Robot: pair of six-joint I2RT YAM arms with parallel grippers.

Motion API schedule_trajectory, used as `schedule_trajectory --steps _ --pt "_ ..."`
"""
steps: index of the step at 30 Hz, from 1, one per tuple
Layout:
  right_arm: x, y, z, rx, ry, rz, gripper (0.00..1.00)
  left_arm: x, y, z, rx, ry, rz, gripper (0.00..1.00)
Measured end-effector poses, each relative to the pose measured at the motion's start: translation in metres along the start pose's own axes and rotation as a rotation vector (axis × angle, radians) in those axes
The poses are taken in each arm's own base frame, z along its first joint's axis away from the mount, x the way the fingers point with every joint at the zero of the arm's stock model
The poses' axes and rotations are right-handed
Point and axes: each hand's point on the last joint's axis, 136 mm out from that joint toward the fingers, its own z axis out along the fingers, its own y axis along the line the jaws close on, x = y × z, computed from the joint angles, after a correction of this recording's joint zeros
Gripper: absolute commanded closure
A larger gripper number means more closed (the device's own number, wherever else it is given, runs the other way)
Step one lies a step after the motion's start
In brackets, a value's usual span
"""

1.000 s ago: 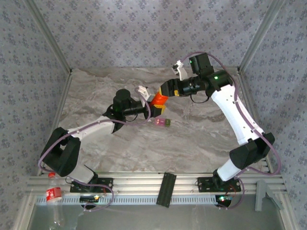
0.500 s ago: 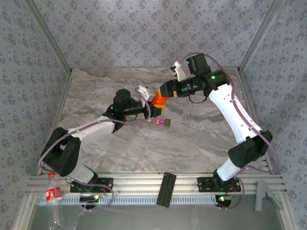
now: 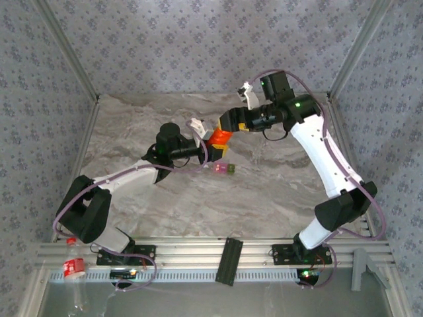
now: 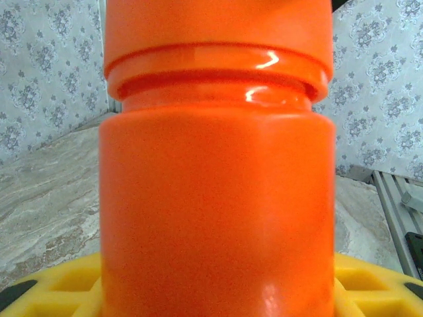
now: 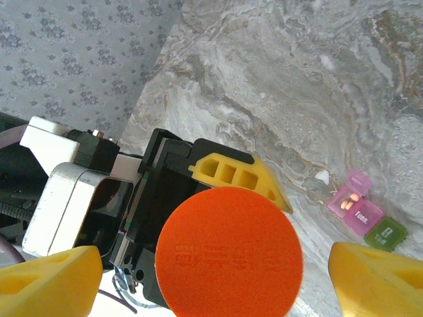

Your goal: Sort the pills into containers

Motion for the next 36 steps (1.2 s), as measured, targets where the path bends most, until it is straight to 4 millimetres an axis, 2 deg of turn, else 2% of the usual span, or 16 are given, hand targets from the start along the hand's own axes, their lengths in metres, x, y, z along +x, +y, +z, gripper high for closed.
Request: schedule_trajectory --steps 5,12,24,30,36 --pt "-0.001 0.001 -0.002 0.003 0.001 0.003 0.13 0.000 0.000 0.000 0.001 0.001 0.000 1.00" --pt "0.002 -0.002 0.005 0.004 0.025 0.013 0.17 0.000 -0.001 0.000 0.008 0.001 -0.001 1.00" --pt "0.004 -0.003 0.012 0.002 0.042 0.007 0.49 0.001 -0.002 0.000 0.012 0.005 -0.003 1.00" --pt "0.006 -0.003 0.014 0.023 0.042 0.002 0.53 0.004 -0.001 0.000 0.009 0.017 -0.009 1.00" --pt "0.008 -0.011 0.025 0.067 0.037 0.021 0.54 0.014 0.004 -0.002 -0.011 0.057 -0.031 1.00"
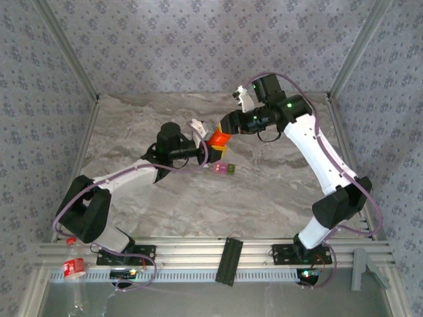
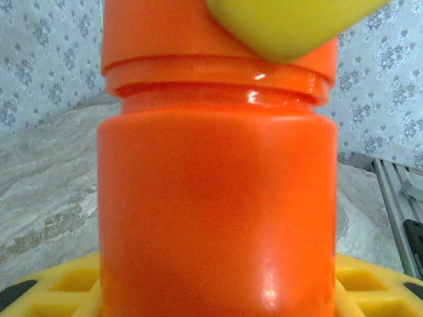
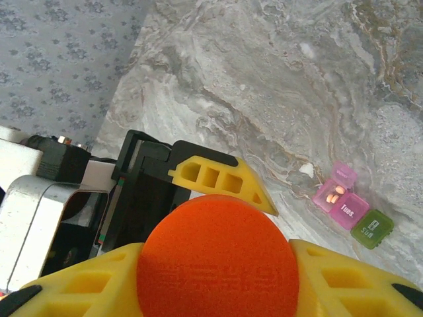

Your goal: Sort the pills into containers

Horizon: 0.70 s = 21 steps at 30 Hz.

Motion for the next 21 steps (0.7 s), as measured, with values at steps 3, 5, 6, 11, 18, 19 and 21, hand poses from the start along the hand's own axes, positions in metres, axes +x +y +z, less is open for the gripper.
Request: schedule_trajectory --steps 3,5,6,11,18,19,21 --pt "0.001 -0.003 0.007 0.010 -0.008 0.030 0.55 0.007 0.002 0.000 -0.011 0.025 -0.016 1.00" --pt "0.002 -0.006 0.011 0.013 -0.017 0.061 0.55 0.010 0.004 -0.001 -0.020 0.038 -0.027 1.00" --pt "0.002 -0.007 0.013 0.014 -0.023 0.076 0.55 0.012 0.005 -0.001 -0.026 0.043 -0.030 1.00" --pt "0.000 -0.012 0.020 0.005 -0.069 0.188 0.55 0.017 0.012 -0.002 -0.064 0.061 -0.044 1.00" --pt "-0.007 -0.012 0.024 0.002 -0.112 0.281 0.56 0.016 0.018 -0.002 -0.102 0.054 -0.038 1.00" --pt "-0.007 -0.012 0.024 0.005 -0.115 0.286 0.55 0.016 0.019 -0.002 -0.105 0.055 -0.037 1.00" --pt "-0.007 -0.012 0.025 0.014 -0.120 0.290 0.55 0.016 0.020 -0.002 -0.112 0.056 -0.034 1.00"
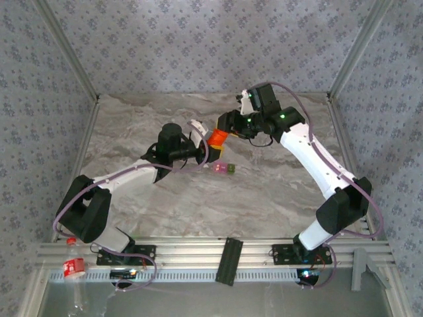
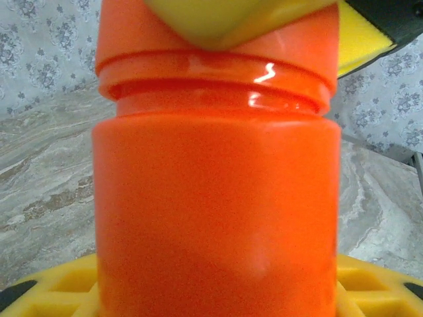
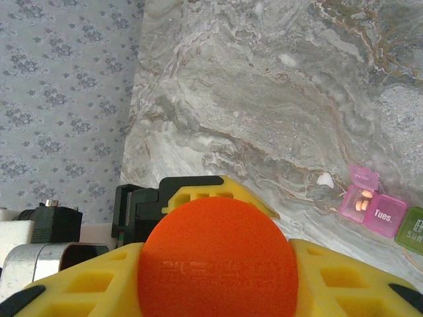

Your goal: Sort the pills into containers

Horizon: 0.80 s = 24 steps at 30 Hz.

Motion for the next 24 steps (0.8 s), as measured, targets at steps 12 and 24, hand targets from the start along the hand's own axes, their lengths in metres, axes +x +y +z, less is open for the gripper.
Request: schedule_trajectory --steps 12,24 --pt "0.002 0.005 -0.011 0.034 0.005 0.000 0.22 -0.012 -0.004 0.002 0.001 -0.044 0.047 1.00" --pt "-0.010 0.012 -0.074 -0.043 -0.075 -0.109 0.05 -0.018 -0.008 0.001 0.020 -0.071 0.067 1.00"
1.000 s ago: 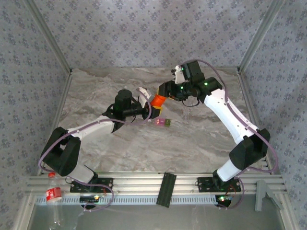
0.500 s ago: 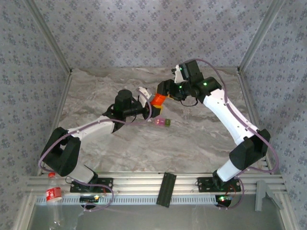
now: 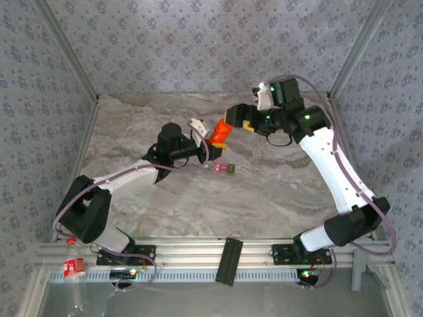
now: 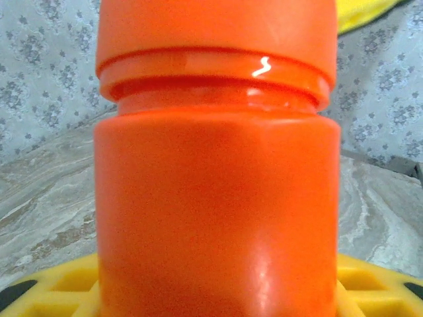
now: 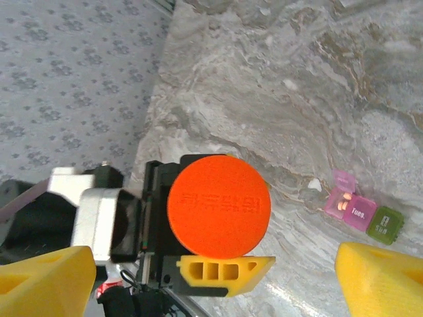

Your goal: Sort the pills into containers

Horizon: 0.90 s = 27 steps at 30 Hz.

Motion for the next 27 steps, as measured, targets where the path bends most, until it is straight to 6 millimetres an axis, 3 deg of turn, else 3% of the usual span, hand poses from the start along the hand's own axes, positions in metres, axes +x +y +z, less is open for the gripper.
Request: schedule_trajectory --steps 4,12,27 --pt "0.001 0.000 -0.007 -0.021 0.013 -0.116 0.06 -0.001 -0.008 -0.001 0.057 0.000 -0.009 1.00" --pt "0.012 0.005 0.001 -0.088 0.102 -0.288 0.10 -0.022 -0.024 -0.002 0.164 -0.013 -0.007 1.00" --pt "0.021 0.008 0.015 -0.129 0.163 -0.319 0.18 -0.010 -0.029 0.000 0.207 0.027 -0.038 1.00"
